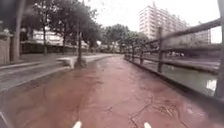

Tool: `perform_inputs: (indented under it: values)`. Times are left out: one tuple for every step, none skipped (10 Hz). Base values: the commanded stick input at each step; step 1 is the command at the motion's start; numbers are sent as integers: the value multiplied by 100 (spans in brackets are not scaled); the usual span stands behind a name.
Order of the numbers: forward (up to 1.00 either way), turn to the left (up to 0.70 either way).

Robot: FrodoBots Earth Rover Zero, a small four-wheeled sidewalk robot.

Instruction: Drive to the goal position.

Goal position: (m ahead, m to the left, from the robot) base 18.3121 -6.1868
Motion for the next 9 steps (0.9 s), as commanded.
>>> perform_inputs:
  values:
    - [50,50]
    - [50,50]
    - [50,25]
    - [50,0]
    - [50,0]
    - [50,0]
    - [50,0]
    - [50,0]
    - [50,0]
